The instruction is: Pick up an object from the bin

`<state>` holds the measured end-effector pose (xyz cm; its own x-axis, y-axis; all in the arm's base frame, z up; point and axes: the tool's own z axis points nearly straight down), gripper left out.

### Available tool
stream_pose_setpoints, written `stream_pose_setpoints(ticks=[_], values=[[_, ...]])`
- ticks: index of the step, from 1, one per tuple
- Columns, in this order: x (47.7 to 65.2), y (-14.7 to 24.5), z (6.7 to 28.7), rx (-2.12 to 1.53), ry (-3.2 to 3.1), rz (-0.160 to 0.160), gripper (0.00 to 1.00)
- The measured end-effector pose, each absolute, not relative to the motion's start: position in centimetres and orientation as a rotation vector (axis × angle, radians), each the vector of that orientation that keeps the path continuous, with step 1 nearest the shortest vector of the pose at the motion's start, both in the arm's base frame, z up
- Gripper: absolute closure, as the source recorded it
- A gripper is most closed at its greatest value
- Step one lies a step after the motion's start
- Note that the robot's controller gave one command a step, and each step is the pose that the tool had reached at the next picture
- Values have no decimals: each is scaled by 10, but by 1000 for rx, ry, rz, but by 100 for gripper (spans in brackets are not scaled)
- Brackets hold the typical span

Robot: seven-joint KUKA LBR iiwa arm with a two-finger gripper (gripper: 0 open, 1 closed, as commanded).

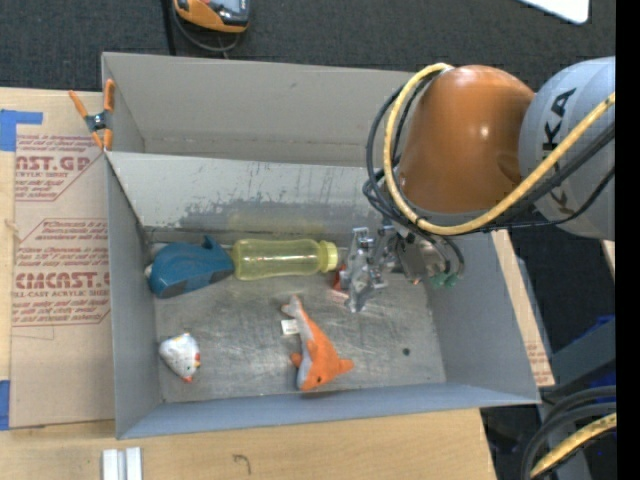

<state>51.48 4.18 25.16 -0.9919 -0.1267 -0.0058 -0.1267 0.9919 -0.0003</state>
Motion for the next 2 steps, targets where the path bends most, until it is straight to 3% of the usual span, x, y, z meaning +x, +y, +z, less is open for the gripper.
stream_pose_setpoints(ticks=[1,2], values=[[514,42,250,-200,3133,0,0],[514,42,250,-199,3133,0,0]])
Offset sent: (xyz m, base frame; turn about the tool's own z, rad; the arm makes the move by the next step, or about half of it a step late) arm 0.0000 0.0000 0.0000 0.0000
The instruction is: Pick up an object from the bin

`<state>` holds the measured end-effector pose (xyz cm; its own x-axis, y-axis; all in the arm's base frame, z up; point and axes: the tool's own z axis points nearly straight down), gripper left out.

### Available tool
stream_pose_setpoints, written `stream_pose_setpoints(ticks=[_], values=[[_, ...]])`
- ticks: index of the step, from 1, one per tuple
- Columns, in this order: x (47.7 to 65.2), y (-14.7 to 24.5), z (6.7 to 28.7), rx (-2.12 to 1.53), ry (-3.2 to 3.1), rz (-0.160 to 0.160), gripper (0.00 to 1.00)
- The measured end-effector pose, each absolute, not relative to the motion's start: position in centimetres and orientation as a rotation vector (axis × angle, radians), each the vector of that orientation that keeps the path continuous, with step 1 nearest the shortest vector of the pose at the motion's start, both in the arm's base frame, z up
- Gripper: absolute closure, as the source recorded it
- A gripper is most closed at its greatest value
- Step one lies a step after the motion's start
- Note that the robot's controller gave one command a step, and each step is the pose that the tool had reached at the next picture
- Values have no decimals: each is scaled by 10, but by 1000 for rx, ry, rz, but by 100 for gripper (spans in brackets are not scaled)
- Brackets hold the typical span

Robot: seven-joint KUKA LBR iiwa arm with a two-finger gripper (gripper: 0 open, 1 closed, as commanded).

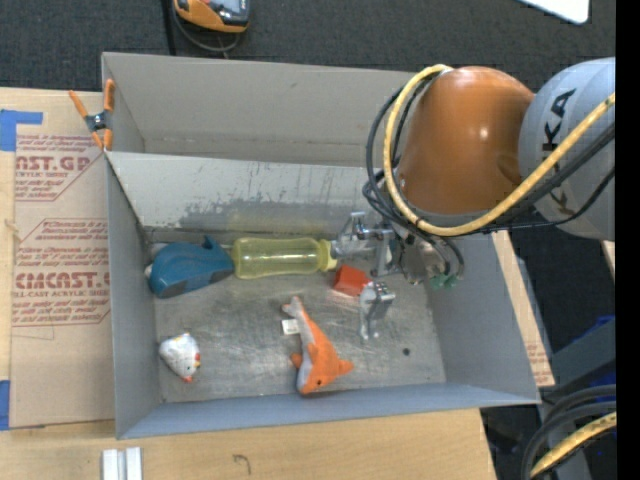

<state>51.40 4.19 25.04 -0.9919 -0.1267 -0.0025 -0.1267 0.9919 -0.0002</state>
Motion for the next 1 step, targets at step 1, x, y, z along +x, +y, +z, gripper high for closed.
stream_pose_setpoints(ticks=[1], values=[[516,44,227,-304,3118,0,0]])
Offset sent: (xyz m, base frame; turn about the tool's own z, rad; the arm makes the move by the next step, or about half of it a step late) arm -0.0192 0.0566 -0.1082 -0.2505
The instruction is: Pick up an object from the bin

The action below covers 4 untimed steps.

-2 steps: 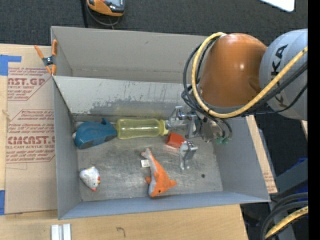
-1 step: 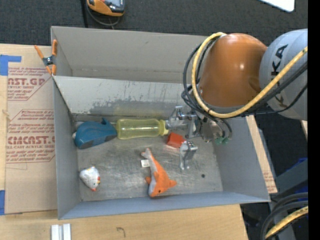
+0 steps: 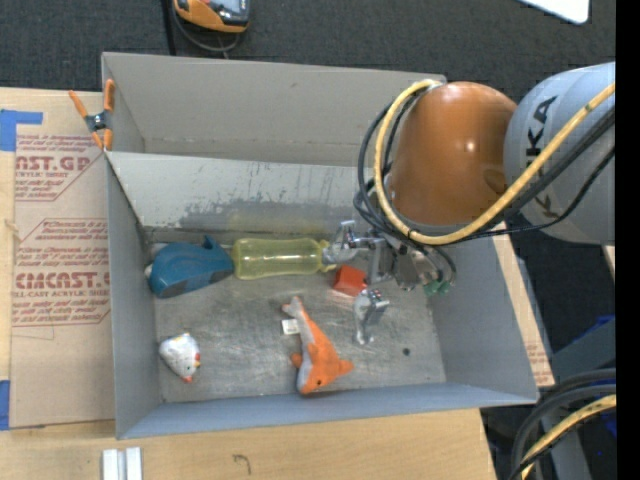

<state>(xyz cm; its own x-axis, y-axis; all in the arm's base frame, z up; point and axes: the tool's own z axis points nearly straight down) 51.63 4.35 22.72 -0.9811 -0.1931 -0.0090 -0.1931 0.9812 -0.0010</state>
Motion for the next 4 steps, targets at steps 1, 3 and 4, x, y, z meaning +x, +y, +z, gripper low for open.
stream_pose_setpoints(ticks=[1,3,4], values=[[504,76,170,-517,3092,-2,0],[509,77,98,-1016,2970,2,0],[494,61,73,-1076,2945,2,100]])
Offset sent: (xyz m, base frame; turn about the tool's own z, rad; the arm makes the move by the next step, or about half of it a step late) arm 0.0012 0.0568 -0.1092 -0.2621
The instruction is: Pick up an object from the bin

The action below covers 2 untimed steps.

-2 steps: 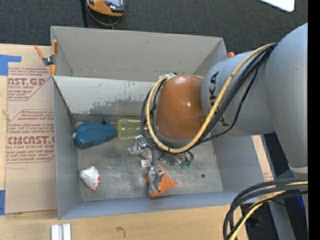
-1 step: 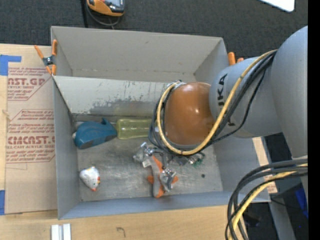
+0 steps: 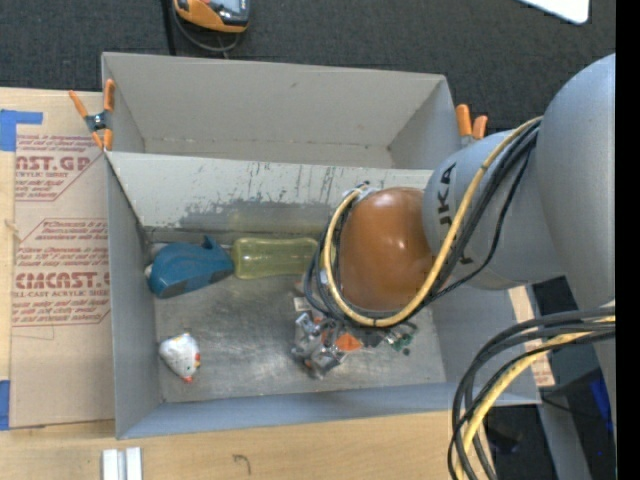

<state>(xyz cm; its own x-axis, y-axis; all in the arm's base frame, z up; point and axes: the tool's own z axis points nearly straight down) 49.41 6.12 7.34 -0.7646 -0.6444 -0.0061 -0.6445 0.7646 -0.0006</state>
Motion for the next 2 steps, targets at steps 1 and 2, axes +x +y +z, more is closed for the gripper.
stream_pose_setpoints(ticks=[1,2], values=[[494,61,73,-1076,2945,2,100],[482,43,274,-1322,2852,5,100]])
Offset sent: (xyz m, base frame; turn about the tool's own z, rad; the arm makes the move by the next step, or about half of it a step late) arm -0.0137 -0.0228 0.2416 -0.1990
